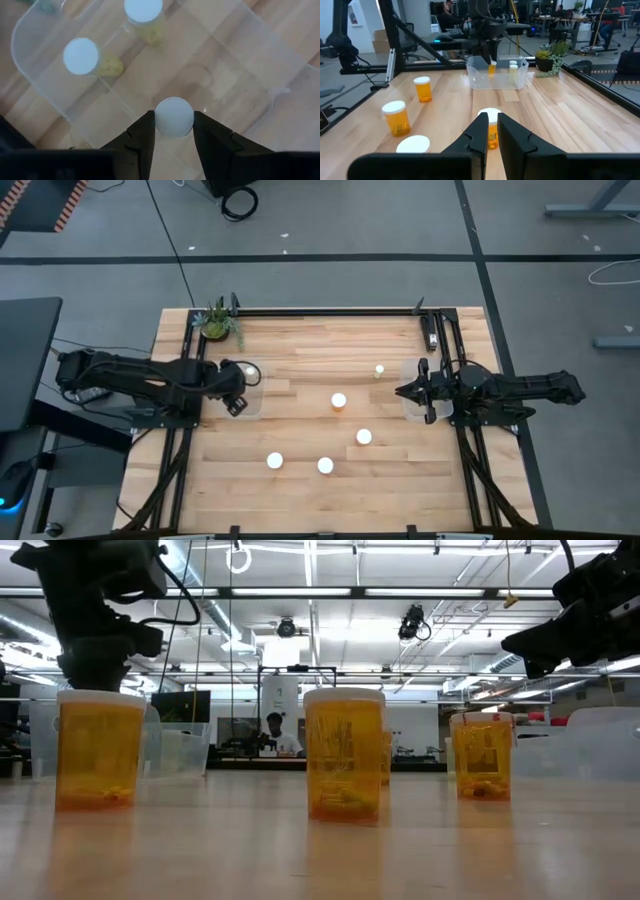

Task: Pick and place medicine bottles into bin by pill shape (circle, oval)
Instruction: Put the small orange pill bottle into the left transparent bin, then put the small yellow pill bottle into the left transparent bin

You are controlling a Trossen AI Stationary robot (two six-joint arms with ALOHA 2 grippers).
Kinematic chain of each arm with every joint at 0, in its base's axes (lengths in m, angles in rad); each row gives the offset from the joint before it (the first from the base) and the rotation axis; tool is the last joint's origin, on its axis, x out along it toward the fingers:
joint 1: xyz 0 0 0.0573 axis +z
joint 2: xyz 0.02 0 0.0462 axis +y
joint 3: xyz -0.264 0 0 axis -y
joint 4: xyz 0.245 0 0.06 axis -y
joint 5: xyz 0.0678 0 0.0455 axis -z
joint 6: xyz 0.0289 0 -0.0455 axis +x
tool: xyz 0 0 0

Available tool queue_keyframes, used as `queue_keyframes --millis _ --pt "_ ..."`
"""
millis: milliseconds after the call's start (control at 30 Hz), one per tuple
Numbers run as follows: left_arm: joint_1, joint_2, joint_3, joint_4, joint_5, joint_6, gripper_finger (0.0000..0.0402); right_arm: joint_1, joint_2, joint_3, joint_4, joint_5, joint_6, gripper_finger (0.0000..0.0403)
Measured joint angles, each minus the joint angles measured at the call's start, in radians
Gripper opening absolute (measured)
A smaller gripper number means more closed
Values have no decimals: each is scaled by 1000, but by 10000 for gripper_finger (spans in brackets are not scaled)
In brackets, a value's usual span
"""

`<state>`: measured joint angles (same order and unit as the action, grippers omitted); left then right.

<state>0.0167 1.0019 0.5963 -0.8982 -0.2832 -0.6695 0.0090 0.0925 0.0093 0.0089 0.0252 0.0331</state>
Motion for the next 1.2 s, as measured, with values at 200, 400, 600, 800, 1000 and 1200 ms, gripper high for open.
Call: queue_keyframes --millis 200,400,600,800,1000,1200 --pt "-30 -2 -1 2 -69 -4 130 0 0 0 0 0 0 46" --pt "-48 -1 -1 0 -72 -53 141 0 0 0 0 0 0 46" --pt "-49 -1 -1 2 -72 -60 144 0 0 0 0 0 0 46" --pt "-49 -1 -1 3 -72 -60 137 0 0 0 0 0 0 46" --pt "-49 -1 -1 5 -71 -60 153 0 0 0 0 0 0 46" --pt "-49 37 -1 11 -61 -60 164 0 0 -1 0 0 0 46"
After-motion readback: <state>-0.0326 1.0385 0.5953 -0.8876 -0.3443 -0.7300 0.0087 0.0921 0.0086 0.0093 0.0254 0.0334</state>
